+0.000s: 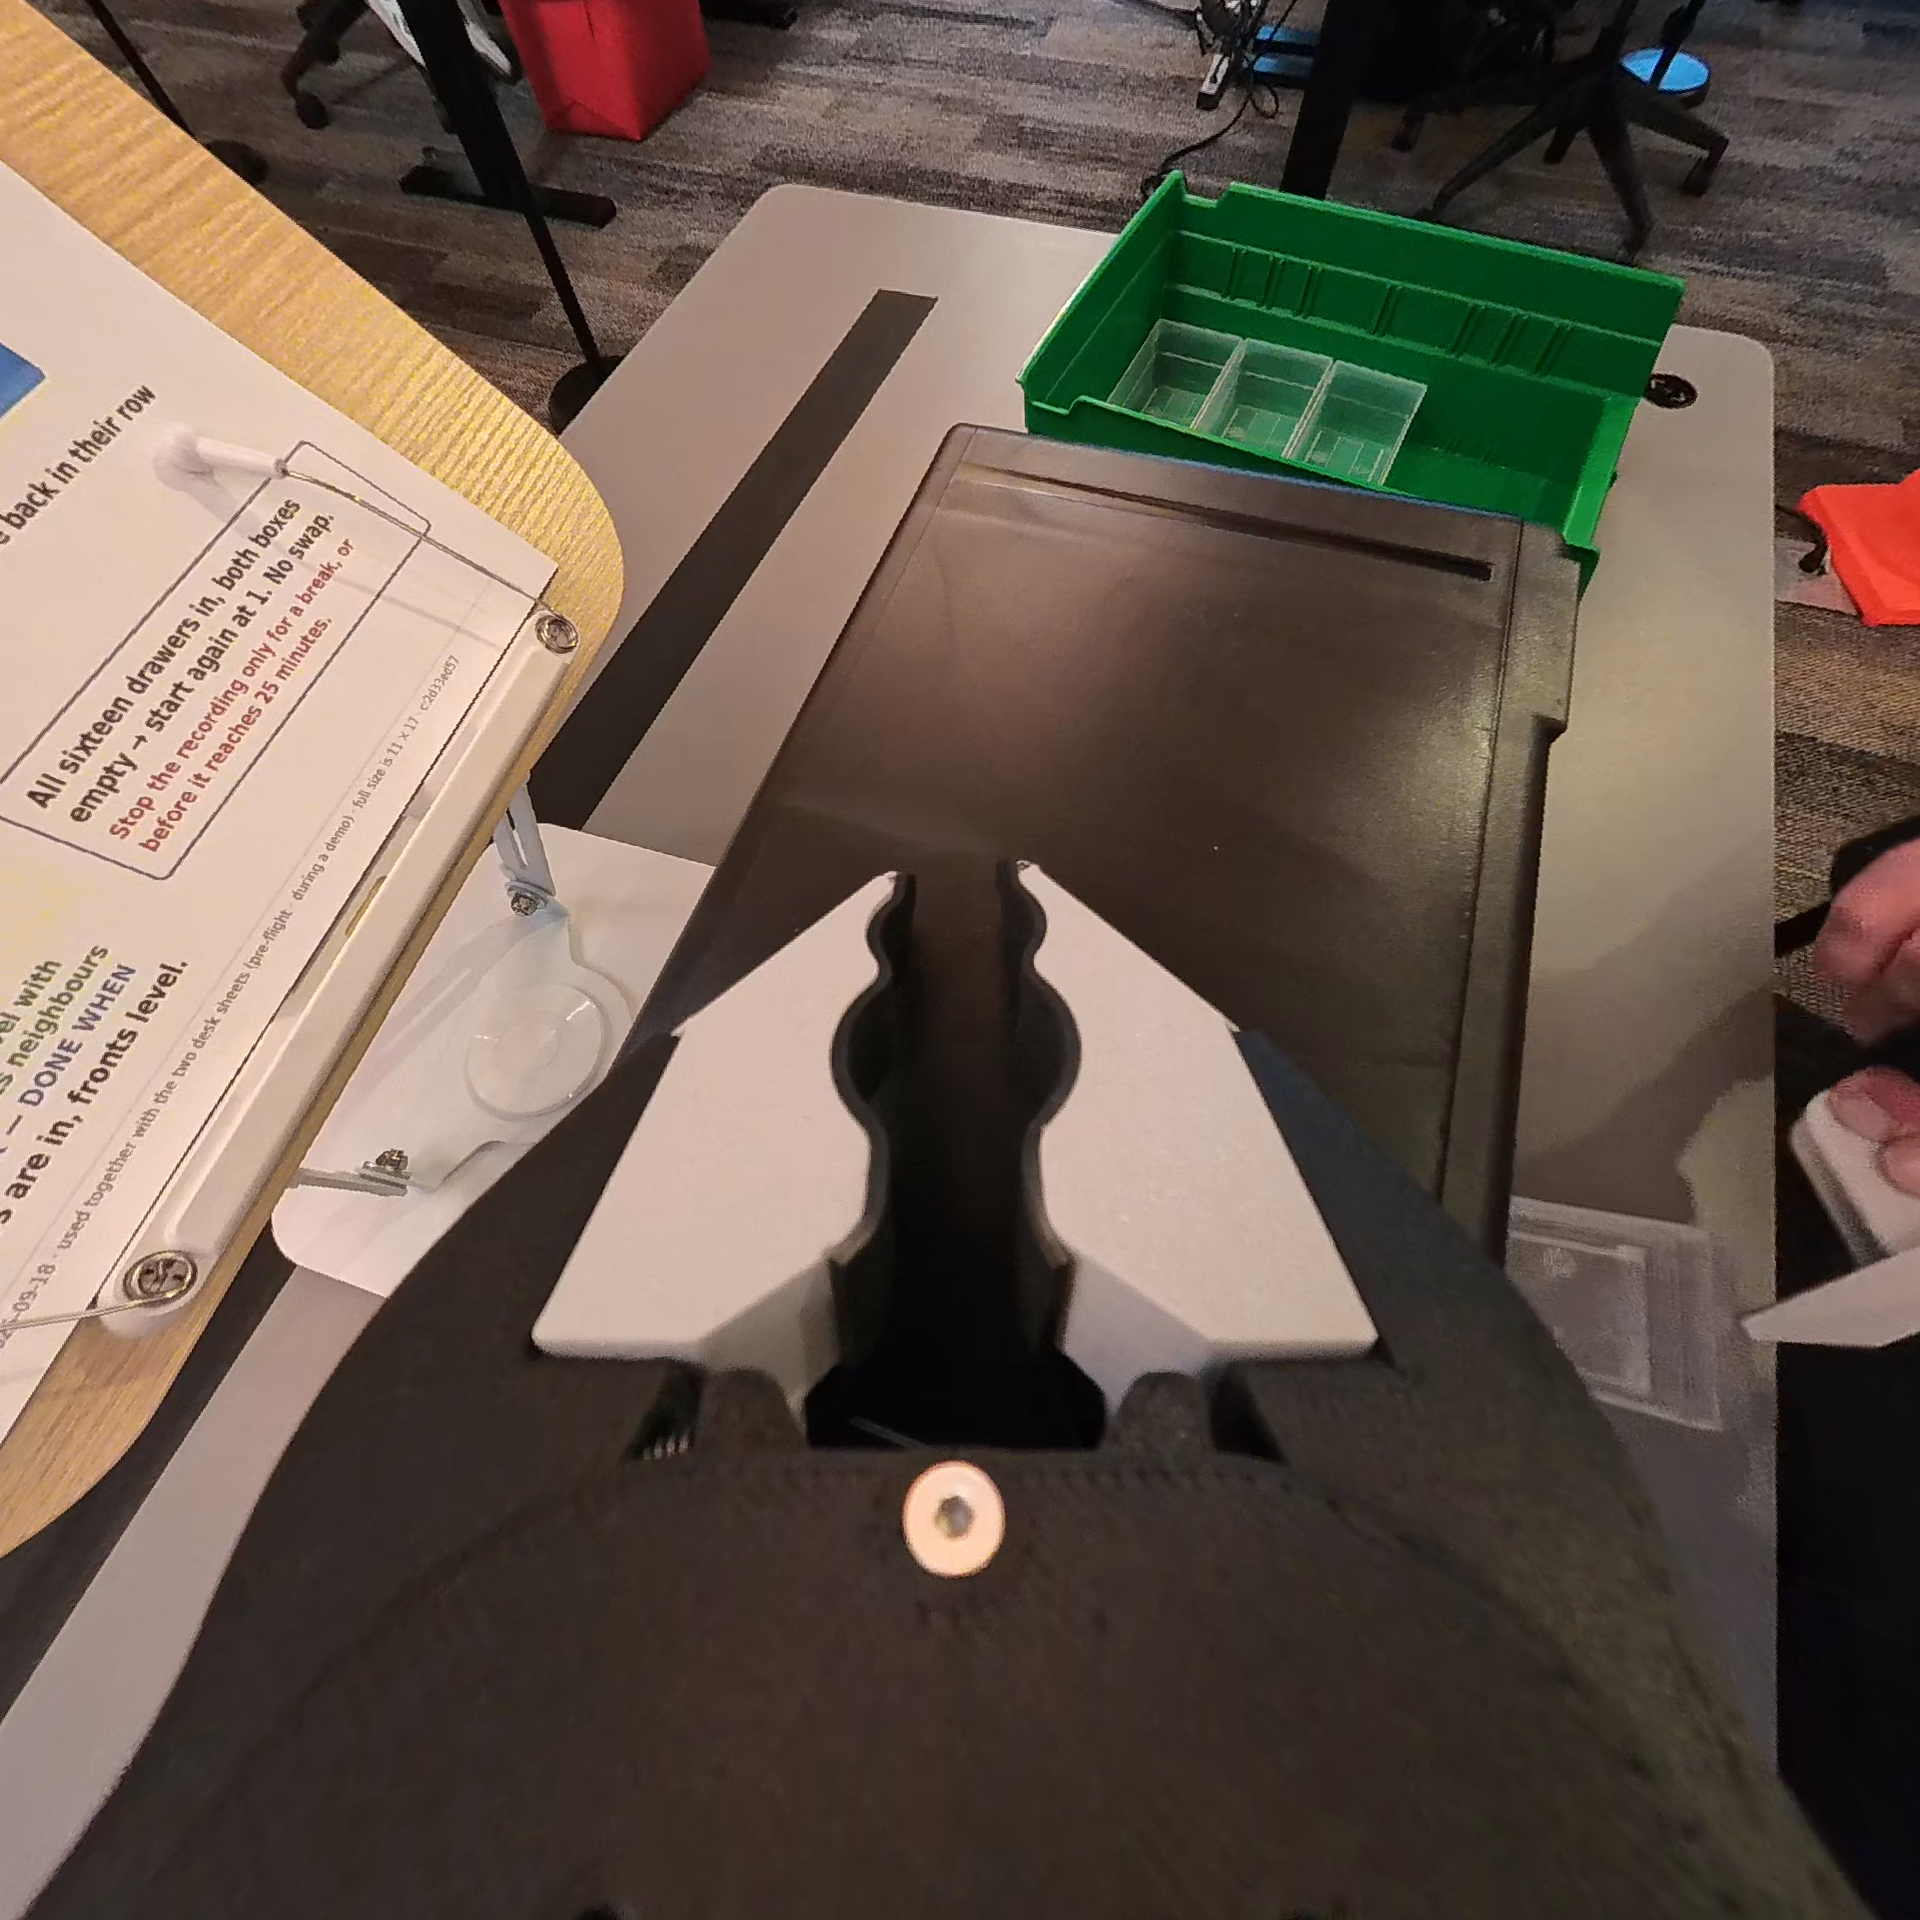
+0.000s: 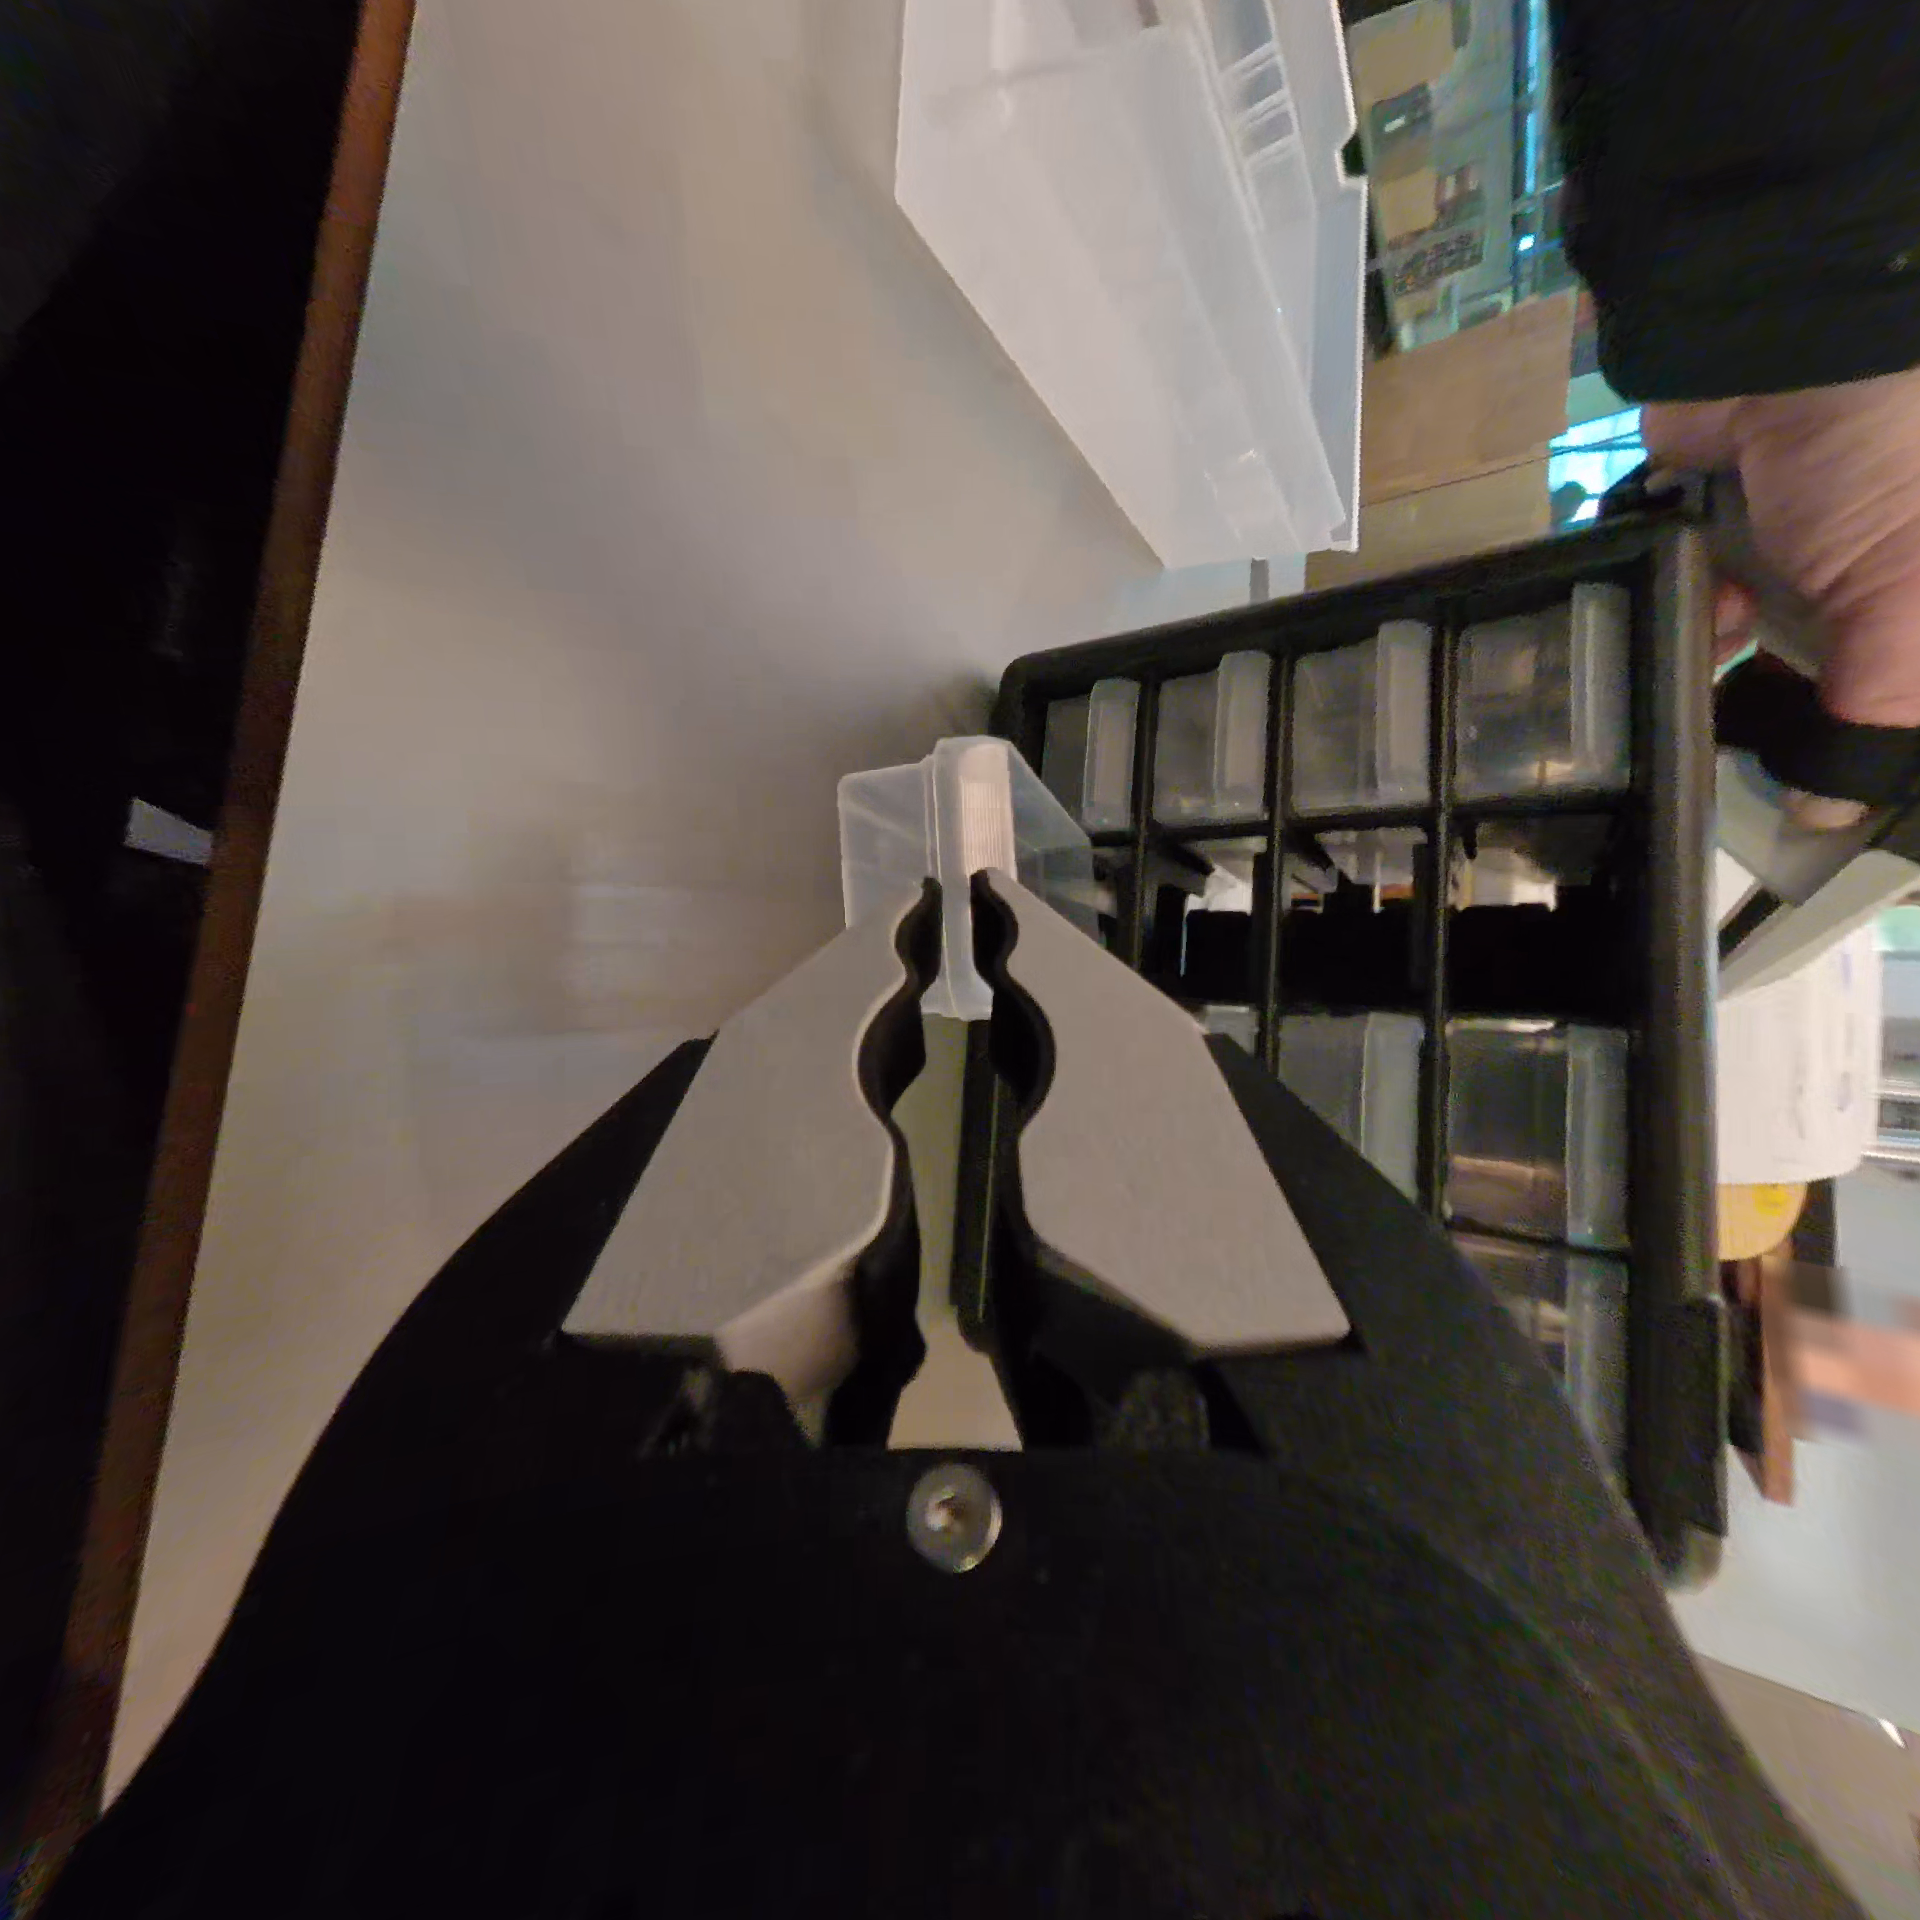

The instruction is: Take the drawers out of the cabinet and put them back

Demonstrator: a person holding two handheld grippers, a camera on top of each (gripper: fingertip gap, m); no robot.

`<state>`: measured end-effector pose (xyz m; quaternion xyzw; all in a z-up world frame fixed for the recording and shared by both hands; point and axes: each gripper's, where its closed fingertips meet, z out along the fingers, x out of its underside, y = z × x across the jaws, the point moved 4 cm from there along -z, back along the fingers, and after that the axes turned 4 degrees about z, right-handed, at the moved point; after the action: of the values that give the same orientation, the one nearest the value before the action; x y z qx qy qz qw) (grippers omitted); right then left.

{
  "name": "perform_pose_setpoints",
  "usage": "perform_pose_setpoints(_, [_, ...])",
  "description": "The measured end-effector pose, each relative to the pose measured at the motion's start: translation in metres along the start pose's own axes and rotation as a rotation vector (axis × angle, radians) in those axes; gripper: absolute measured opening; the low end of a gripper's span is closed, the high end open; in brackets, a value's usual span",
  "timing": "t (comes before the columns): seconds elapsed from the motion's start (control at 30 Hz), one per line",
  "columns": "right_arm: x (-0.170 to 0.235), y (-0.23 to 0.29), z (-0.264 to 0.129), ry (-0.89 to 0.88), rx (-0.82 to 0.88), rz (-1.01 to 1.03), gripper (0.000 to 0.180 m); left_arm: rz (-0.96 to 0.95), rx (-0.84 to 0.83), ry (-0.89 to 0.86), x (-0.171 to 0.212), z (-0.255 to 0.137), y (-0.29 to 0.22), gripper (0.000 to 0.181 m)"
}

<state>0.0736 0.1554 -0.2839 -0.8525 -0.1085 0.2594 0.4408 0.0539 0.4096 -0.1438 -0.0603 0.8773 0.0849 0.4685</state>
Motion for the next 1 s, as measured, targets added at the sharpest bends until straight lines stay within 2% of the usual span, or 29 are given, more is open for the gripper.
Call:
perform_pose_setpoints(0.17, [0.021, 0.011, -0.019, 0.024, -0.08, -0.009, 0.004, -0.001, -0.002, 0.001, 0.0, 0.0, 0.0, 0.015])
perform_pose_setpoints(0.27, [0.044, 0.019, -0.031, 0.056, -0.177, 0.058, 0.0, 0.0, -0.001, 0.001, 0.0, 0.0, 0.0, 0.015])
perform_pose_setpoints(0.4, [0.085, 0.036, -0.054, 0.158, -0.421, 0.217, 0.03, 0.0, -0.001, 0.001, 0.0, 0.0, 0.0, 0.015])
perform_pose_setpoints(0.43, [0.091, 0.031, -0.057, 0.177, -0.436, 0.308, 0.038, -0.001, 0.001, 0.002, 0.0, 0.0, 0.0, 0.015])
perform_pose_setpoints(0.5, [0.084, 0.014, -0.054, 0.154, -0.43, 0.554, 0.069, -0.002, 0.003, 0.001, 0.0, 0.0, 0.0, 0.015])
perform_pose_setpoints(0.57, [0.073, -0.001, -0.037, 0.177, -0.406, 0.775, 0.079, -0.002, 0.003, 0.003, 0.0, 0.001, 0.0, 0.015])
perform_pose_setpoints(0.63, [0.067, -0.006, -0.014, 0.226, -0.387, 0.858, 0.098, -0.004, 0.001, 0.004, 0.0, 0.001, 0.0, 0.015])
perform_pose_setpoints(0.77, [0.062, -0.001, 0.031, 0.33, -0.422, 0.861, 0.097, -0.008, -0.008, 0.003, 0.0, 0.001, 0.0, 0.015])
perform_pose_setpoints(0.87, [0.07, 0.014, 0.053, 0.454, -0.521, 0.864, 0.1, -0.011, -0.005, 0.006, 0.0, 0.001, 0.001, 0.015])
perform_pose_setpoints(0.97, [0.066, 0.018, 0.054, 0.446, -0.629, 0.875, 0.067, -0.01, -0.005, 0.004, 0.0, 0.001, 0.001, 0.015])
perform_pose_setpoints(1.0, [0.067, 0.018, 0.051, 0.45, -0.653, 0.838, 0.065, -0.008, -0.005, 0.004, 0.0, 0.001, 0.001, 0.015])
